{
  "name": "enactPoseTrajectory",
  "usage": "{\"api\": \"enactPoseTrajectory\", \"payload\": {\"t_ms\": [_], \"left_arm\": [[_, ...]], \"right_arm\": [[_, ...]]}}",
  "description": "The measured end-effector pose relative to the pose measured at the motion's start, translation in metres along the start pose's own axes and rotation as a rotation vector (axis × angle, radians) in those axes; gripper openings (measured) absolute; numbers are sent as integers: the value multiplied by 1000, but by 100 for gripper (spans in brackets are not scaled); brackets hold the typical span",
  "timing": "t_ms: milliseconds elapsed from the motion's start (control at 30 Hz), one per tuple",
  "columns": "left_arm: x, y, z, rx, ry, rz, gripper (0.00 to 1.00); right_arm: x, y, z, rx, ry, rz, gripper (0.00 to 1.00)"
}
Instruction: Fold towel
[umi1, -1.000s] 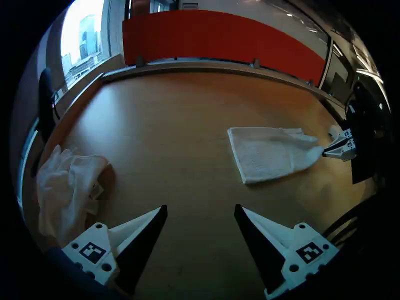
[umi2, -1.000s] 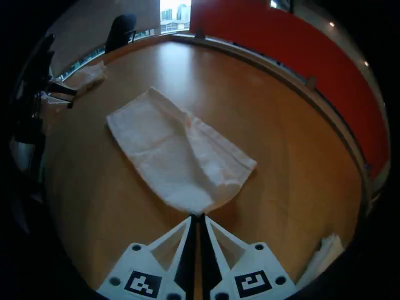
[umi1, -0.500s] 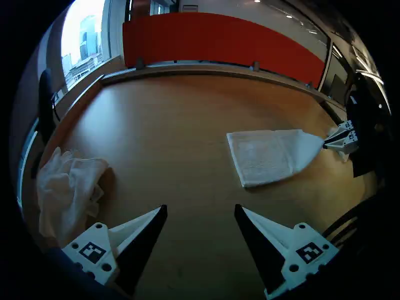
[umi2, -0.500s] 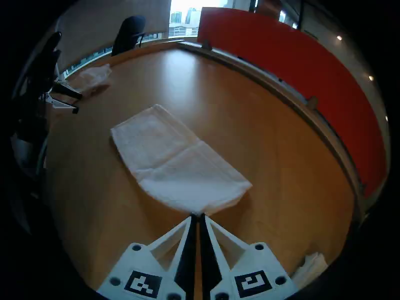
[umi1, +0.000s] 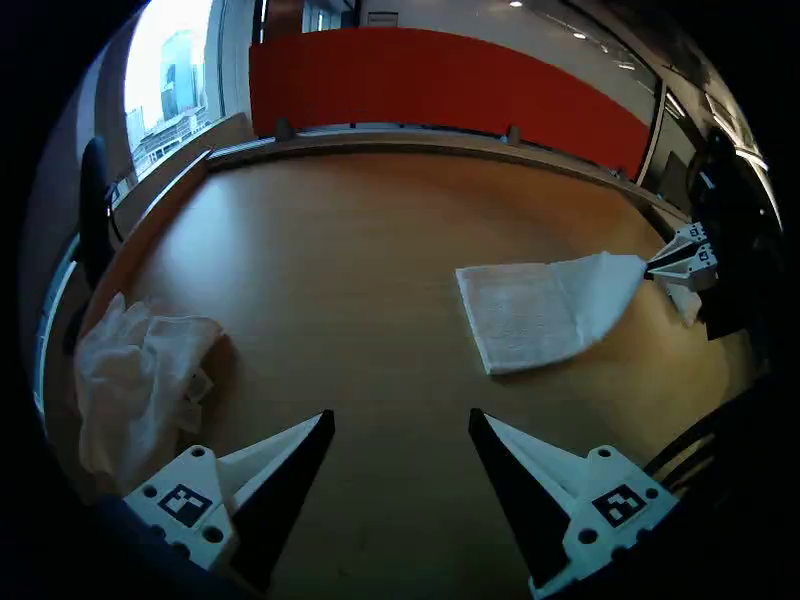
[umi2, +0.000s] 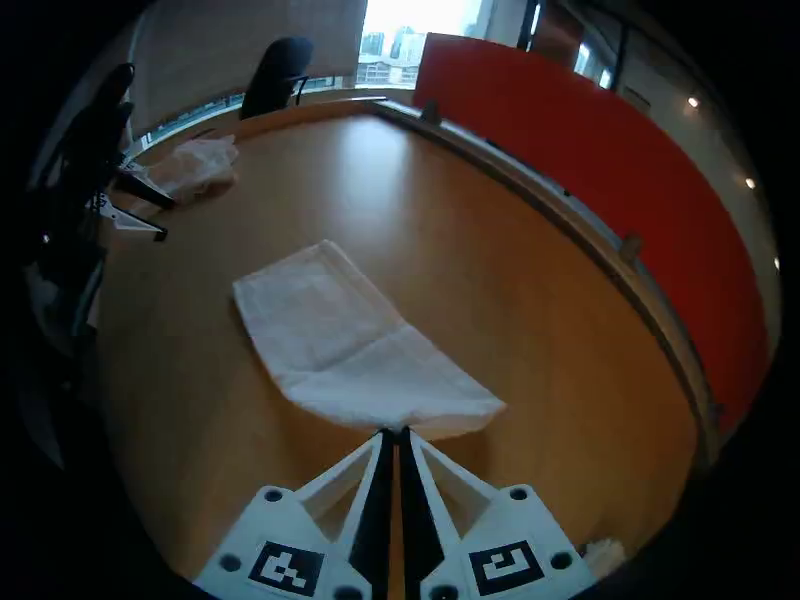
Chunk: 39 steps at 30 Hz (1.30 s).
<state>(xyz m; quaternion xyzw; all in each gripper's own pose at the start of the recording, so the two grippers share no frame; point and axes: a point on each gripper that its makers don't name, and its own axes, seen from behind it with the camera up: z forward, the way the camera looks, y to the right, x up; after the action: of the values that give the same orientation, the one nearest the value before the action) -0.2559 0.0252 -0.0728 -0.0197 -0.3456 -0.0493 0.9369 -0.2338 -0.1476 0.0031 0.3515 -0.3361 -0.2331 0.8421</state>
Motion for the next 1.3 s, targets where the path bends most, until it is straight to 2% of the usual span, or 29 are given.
{"api": "enactPoseTrajectory", "payload": {"t_ms": [600,967,1300], "left_arm": [[-4,-8,-9,15,8,-20,100],[-6,-20,-20,36,18,-27,100],[-16,-36,-39,75,29,-63,100]], "right_arm": [[66,-8,11,50,61,-147,4],[85,-14,18,81,63,-201,4],[106,-44,40,157,53,-268,4]]}}
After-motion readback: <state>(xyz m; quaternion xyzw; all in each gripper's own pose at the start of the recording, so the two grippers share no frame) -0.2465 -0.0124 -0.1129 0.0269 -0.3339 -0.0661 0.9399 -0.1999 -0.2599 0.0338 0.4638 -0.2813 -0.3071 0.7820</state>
